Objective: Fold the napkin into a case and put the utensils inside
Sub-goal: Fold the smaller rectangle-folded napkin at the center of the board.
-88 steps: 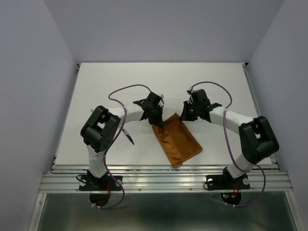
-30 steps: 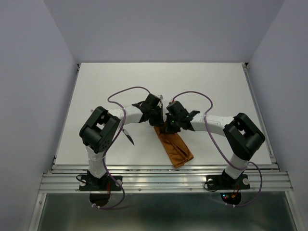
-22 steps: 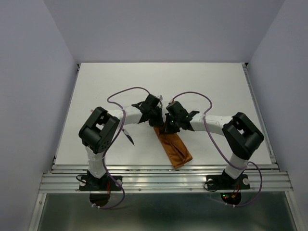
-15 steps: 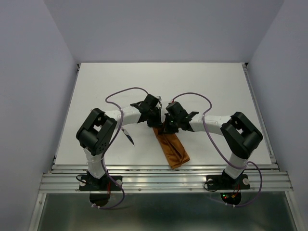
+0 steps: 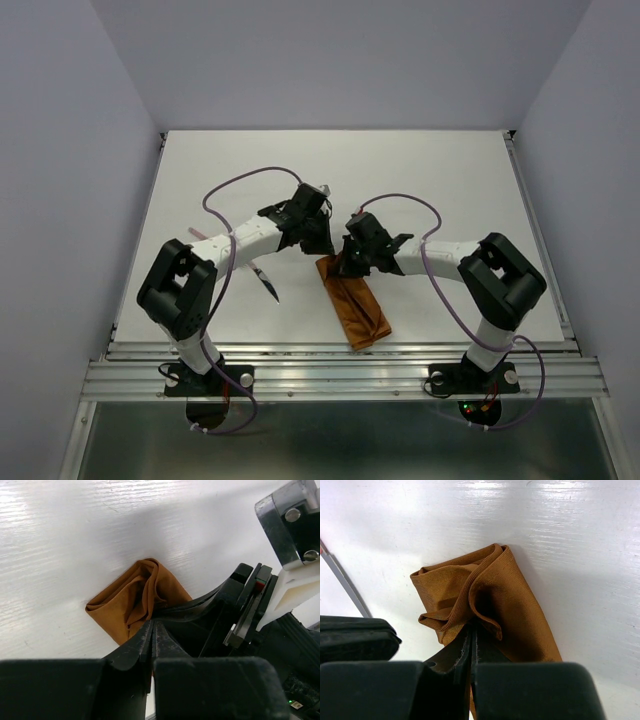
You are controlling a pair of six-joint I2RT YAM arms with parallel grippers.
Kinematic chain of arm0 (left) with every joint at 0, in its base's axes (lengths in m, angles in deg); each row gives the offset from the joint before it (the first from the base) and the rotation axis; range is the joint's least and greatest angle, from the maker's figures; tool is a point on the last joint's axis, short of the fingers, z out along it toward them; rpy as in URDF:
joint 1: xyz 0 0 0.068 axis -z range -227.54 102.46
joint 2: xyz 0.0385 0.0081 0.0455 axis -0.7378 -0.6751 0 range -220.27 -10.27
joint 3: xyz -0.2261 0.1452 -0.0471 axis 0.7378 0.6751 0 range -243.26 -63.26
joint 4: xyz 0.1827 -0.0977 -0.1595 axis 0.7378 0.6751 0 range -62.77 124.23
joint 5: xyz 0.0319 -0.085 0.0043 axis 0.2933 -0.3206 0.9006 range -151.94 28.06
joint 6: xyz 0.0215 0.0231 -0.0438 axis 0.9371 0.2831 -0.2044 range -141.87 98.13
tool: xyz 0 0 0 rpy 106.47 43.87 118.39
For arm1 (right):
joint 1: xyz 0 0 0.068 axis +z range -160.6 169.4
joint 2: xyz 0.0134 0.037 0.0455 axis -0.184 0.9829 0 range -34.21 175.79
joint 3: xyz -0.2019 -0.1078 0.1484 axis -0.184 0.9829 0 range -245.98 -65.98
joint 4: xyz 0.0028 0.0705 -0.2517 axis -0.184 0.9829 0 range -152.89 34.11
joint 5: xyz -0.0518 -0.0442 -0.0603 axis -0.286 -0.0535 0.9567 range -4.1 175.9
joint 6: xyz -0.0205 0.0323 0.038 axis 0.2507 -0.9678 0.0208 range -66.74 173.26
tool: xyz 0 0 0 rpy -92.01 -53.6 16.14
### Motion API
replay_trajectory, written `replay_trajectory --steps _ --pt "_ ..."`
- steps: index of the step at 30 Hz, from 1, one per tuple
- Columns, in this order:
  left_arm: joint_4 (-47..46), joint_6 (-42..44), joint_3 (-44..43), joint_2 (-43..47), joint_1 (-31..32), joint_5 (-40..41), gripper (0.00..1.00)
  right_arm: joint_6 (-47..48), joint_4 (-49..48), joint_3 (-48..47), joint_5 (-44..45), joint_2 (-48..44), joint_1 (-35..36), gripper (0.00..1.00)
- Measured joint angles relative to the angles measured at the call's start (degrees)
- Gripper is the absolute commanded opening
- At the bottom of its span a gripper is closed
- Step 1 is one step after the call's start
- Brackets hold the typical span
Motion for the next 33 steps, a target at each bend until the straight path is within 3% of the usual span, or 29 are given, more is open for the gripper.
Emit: replay_trajectory --steps 5,7,8,9,17,33 --pt "0.96 -0.28 0.2 0.48 -0.07 1.77 0.24 -0.04 -0.26 0.39 0.11 -0.33 0.0 0.01" --pt "0.66 -0.37 1.11 0.66 -0.42 2.12 0.18 -0.02 -0.26 0.48 0.22 -0.44 0.0 0.01" --pt "0.55 -0.42 1.68 0.74 -0.42 2.16 0.02 0.07 -0.26 0.61 0.35 -0.57 0.0 0.01" --pt "0.44 -0.48 2.25 0.74 -0.5 2.21 0.0 0.11 -0.26 0.79 0.42 -0.7 0.0 0.01" --pt "-1.2 -1.97 6.67 0.61 -1.14 2.67 0.0 0.24 0.31 1.64 1.18 -1.92 0.0 0.01" --pt "-8.11 -2.56 6.54 -6.12 -1.22 -0.48 0.0 1.9 5.01 1.81 1.49 -6.67 0.0 0.01"
